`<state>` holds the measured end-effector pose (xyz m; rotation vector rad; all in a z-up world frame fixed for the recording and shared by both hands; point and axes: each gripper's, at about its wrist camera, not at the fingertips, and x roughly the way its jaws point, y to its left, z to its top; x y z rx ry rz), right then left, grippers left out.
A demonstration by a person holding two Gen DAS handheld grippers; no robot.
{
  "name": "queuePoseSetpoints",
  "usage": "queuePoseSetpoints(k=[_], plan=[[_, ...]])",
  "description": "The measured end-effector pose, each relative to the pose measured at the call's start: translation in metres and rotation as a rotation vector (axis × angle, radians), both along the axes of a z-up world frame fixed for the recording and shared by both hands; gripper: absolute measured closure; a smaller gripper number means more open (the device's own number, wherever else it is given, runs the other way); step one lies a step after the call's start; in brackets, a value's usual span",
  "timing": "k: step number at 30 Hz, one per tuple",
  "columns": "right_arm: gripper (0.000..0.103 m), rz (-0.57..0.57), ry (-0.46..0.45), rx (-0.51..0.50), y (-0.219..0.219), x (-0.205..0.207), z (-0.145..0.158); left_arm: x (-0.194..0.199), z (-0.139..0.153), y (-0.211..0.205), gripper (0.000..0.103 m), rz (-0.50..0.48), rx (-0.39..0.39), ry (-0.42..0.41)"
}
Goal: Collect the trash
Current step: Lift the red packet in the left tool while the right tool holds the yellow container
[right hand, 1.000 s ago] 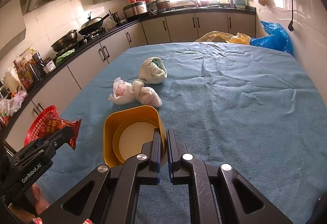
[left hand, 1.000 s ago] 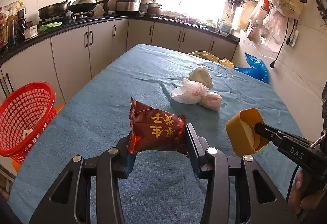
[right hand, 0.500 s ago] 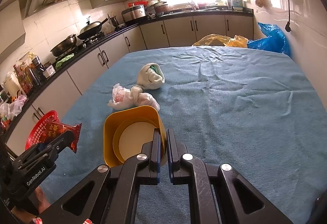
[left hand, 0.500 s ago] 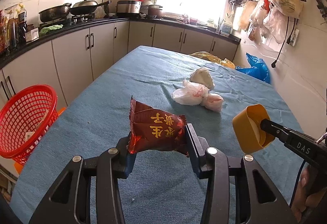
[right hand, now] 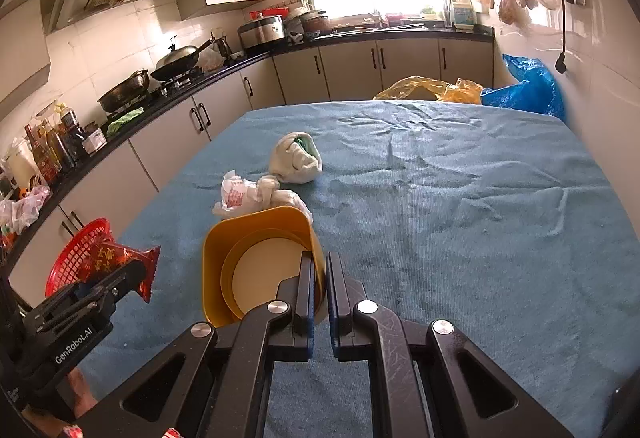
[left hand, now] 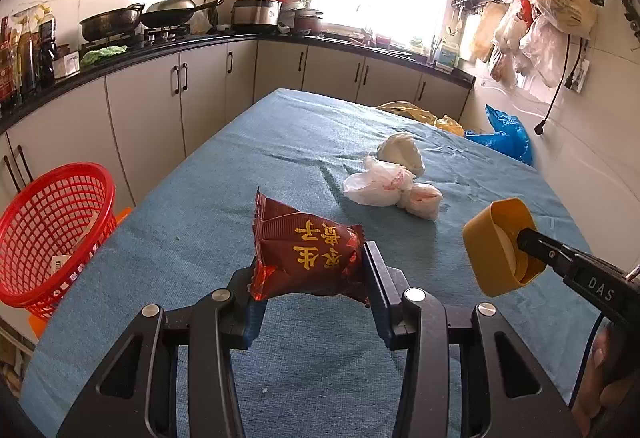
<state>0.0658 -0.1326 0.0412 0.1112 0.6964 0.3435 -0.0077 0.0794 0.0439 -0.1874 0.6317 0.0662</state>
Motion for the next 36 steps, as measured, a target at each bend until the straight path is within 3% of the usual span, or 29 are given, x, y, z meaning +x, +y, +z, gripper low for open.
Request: queuePoseSetpoints(k=[36], plan=[[0.097,0.013,-0.006,-0.03,0.0058,-0.0044,0.0003,-0.0031,0.004,-0.0021,0.06,-0.015,0.014,-0.012]])
